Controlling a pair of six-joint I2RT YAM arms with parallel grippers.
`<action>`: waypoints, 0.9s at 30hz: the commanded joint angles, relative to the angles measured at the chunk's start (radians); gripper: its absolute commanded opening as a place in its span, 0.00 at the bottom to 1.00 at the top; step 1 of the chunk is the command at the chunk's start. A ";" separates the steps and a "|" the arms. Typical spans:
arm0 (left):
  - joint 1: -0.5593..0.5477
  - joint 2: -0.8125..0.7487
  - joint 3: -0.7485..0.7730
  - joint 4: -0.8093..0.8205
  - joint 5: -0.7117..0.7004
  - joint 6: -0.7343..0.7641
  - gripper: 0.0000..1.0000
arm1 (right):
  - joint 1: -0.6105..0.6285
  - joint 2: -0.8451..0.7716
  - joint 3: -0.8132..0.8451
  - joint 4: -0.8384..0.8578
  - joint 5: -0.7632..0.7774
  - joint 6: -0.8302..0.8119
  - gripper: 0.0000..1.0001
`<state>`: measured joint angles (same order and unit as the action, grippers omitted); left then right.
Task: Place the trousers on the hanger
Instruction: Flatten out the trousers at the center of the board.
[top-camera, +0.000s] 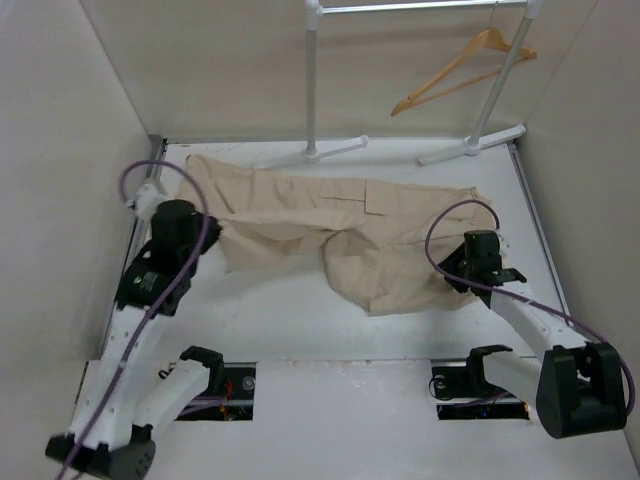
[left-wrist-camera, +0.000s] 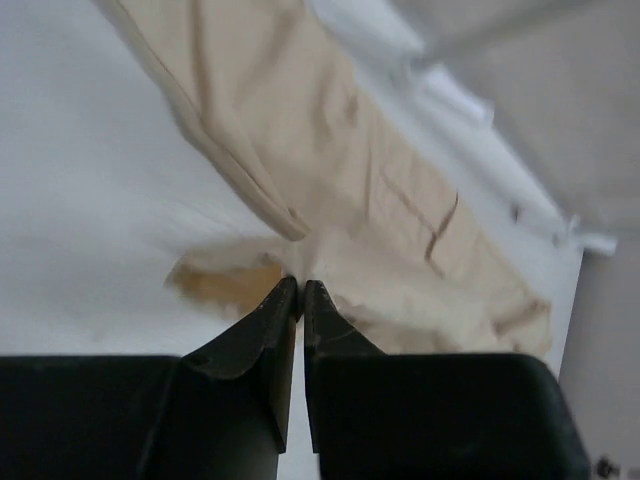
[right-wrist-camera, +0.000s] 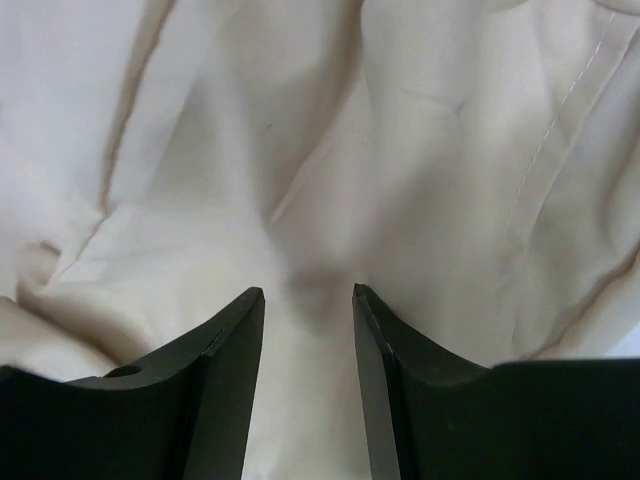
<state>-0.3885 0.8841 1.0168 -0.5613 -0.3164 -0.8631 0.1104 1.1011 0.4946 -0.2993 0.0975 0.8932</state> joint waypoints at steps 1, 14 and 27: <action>0.209 -0.089 0.112 -0.273 -0.058 0.165 0.05 | 0.007 -0.084 -0.005 -0.030 -0.002 0.026 0.47; 0.796 -0.094 0.213 -0.335 -0.339 0.268 0.07 | 0.068 -0.377 -0.079 -0.192 -0.096 0.050 0.46; 0.756 0.490 0.354 -0.183 -0.306 0.386 0.23 | 0.122 -0.339 -0.008 -0.196 -0.090 0.021 0.55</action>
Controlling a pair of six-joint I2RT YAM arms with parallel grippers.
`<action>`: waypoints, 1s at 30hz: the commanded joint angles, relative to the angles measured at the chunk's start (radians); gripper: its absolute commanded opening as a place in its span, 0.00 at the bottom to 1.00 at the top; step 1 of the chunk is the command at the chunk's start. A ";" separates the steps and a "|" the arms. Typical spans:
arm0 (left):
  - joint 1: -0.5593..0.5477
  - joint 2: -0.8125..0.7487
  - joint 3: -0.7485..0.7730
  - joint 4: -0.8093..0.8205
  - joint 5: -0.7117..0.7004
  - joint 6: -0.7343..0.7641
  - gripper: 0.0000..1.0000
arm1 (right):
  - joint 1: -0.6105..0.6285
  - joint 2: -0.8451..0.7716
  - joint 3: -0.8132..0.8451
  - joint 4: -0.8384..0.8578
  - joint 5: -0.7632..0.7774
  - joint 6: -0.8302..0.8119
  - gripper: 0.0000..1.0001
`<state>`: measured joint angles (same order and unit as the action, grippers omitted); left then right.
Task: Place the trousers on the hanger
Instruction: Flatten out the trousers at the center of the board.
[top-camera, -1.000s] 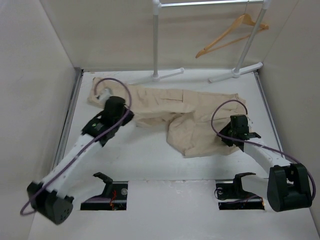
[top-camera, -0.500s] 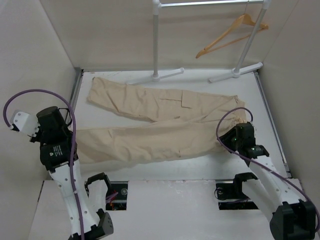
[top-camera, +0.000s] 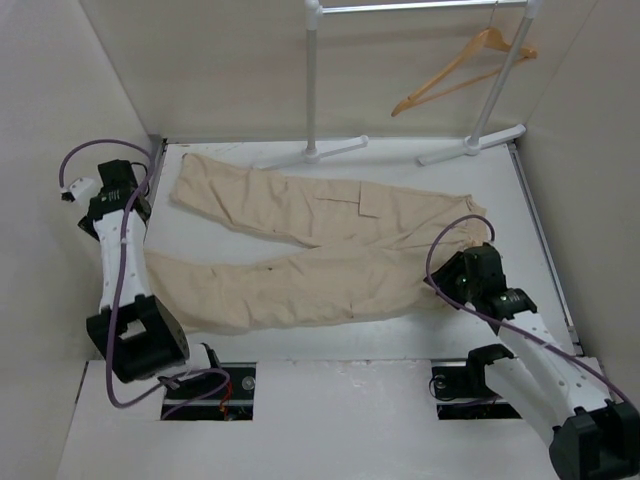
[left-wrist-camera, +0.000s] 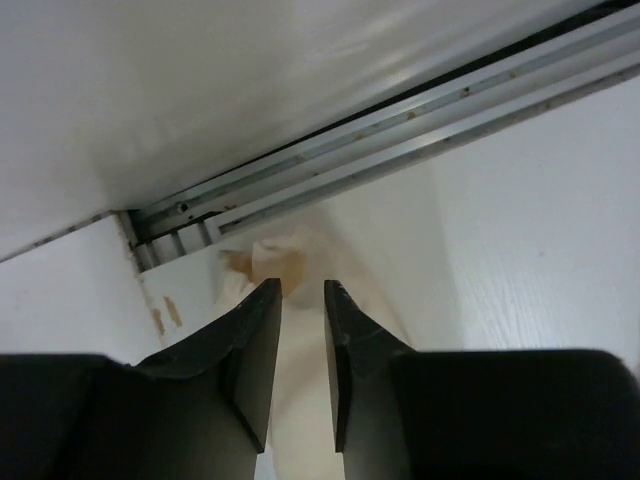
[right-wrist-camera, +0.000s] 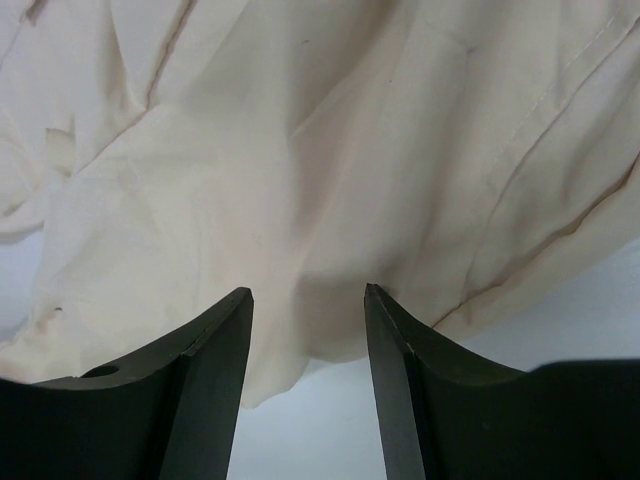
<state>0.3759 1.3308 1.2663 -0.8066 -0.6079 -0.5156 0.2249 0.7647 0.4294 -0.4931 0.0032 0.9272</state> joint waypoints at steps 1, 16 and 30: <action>-0.007 0.092 0.135 0.046 -0.001 0.045 0.33 | 0.003 -0.008 0.061 -0.010 0.006 -0.017 0.55; -0.755 -0.352 -0.435 0.207 0.171 -0.383 0.55 | -0.362 0.007 0.120 -0.216 0.209 -0.016 0.13; -0.720 -0.668 -0.608 0.162 0.335 -0.391 0.56 | -0.465 0.194 0.131 -0.188 0.268 0.018 0.57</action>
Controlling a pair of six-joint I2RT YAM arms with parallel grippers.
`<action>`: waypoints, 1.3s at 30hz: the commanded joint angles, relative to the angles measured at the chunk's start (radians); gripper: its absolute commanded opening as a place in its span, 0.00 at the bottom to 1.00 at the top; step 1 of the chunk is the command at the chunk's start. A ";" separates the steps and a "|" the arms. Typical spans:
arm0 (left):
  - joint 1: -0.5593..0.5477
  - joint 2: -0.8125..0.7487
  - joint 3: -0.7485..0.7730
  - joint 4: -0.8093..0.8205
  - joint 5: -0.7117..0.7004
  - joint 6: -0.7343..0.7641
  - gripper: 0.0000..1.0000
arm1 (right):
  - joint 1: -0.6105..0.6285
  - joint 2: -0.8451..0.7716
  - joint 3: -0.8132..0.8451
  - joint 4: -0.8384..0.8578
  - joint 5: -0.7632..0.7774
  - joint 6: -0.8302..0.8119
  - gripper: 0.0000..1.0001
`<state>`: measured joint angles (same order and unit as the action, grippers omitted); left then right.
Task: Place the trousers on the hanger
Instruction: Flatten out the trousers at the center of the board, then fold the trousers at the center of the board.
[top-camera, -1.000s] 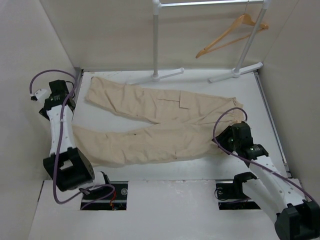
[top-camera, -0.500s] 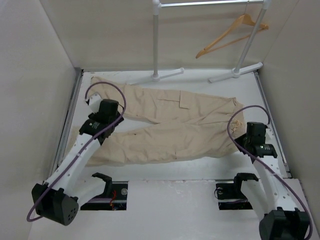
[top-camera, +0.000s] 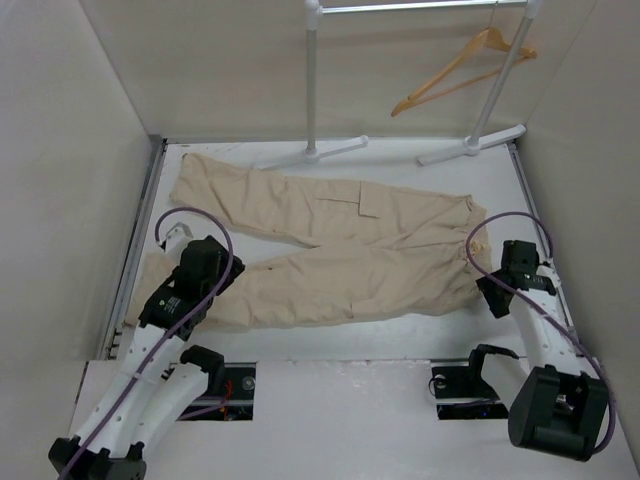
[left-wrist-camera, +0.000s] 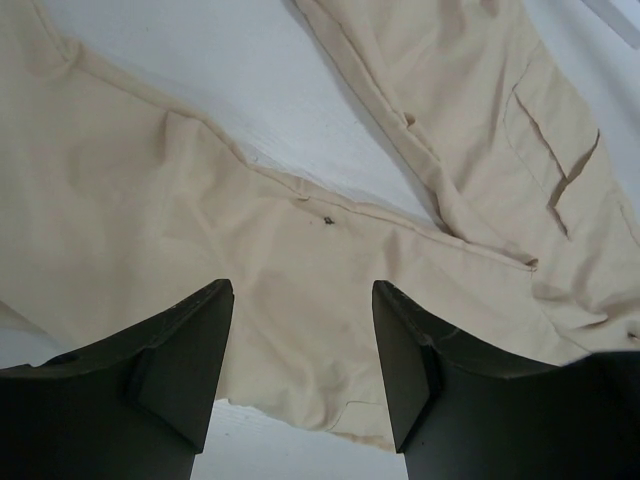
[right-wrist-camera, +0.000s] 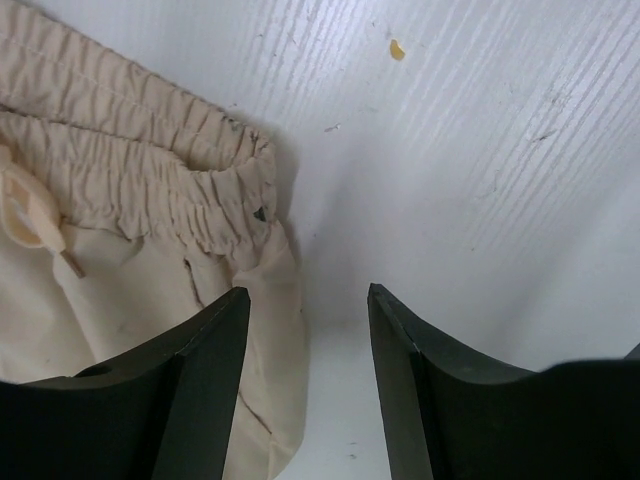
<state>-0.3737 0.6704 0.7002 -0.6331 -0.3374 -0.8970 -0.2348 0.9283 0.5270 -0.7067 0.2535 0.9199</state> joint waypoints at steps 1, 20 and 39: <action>0.046 -0.012 -0.056 -0.008 0.083 -0.008 0.56 | -0.005 0.050 0.021 0.057 0.003 0.033 0.57; 0.442 0.001 0.016 -0.309 0.048 0.015 0.62 | -0.085 0.159 0.191 0.222 -0.057 0.023 0.00; 0.914 0.172 -0.010 -0.421 -0.049 -0.129 0.52 | -0.103 0.415 0.298 0.309 -0.230 0.211 0.00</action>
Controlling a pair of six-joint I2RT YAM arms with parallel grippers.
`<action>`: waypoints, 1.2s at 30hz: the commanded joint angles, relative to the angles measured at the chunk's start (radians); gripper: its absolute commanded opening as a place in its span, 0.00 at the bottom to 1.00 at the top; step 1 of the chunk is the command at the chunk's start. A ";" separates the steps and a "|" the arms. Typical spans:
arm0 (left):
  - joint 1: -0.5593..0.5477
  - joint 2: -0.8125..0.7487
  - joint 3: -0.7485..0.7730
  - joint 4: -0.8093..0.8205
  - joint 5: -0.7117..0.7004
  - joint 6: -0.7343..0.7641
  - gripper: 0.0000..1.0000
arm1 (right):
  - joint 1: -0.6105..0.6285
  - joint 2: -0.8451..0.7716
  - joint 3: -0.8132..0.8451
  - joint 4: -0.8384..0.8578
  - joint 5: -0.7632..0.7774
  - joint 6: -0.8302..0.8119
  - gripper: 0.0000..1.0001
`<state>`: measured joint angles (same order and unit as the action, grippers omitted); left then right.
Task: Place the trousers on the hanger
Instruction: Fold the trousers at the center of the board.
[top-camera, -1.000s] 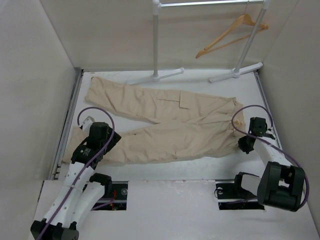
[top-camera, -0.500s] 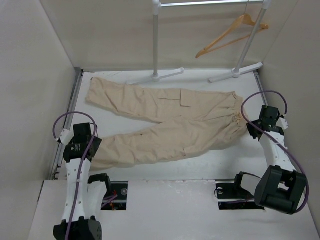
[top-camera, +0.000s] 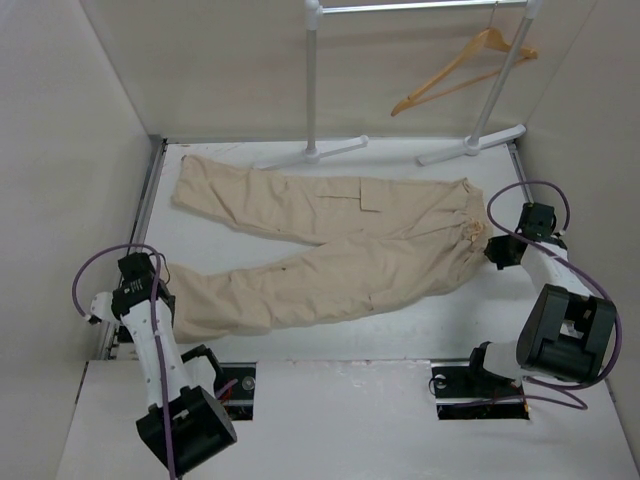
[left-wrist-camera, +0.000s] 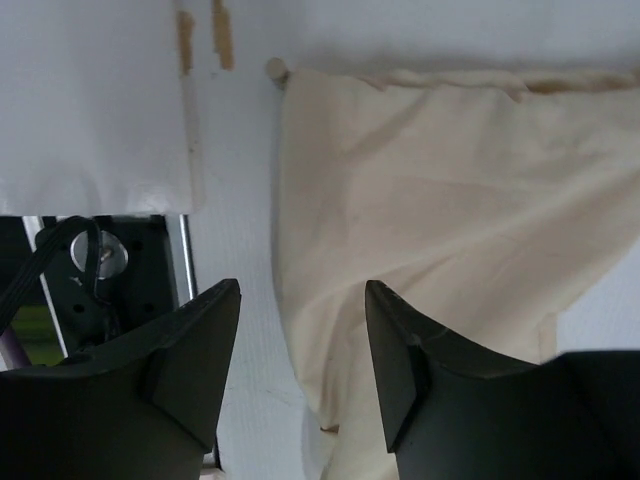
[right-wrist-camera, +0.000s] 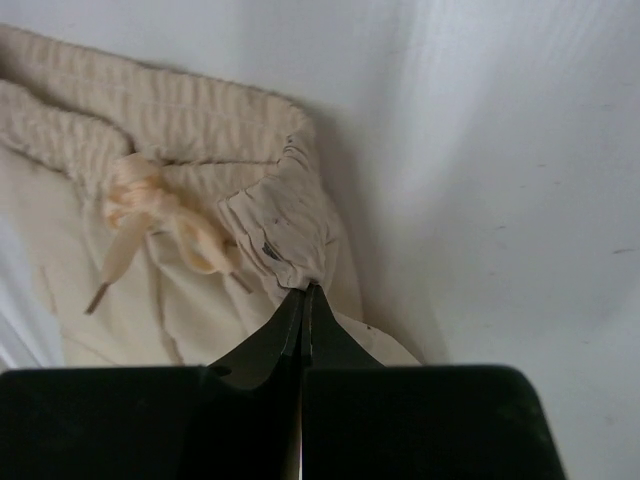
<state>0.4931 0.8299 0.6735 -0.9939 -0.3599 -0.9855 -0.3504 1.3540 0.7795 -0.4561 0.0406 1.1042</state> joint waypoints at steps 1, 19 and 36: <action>0.069 0.024 0.011 -0.055 -0.028 -0.045 0.53 | 0.012 -0.006 0.044 0.060 -0.021 0.026 0.00; 0.216 0.205 -0.218 0.435 0.108 -0.061 0.46 | 0.020 -0.038 -0.032 0.105 -0.045 -0.004 0.00; 0.068 0.327 0.481 0.120 -0.151 0.099 0.02 | 0.044 -0.578 -0.166 -0.222 0.134 -0.159 0.01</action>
<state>0.5823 1.1309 1.0485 -0.7761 -0.3859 -0.9627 -0.3157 0.8448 0.6292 -0.5945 0.1062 0.9882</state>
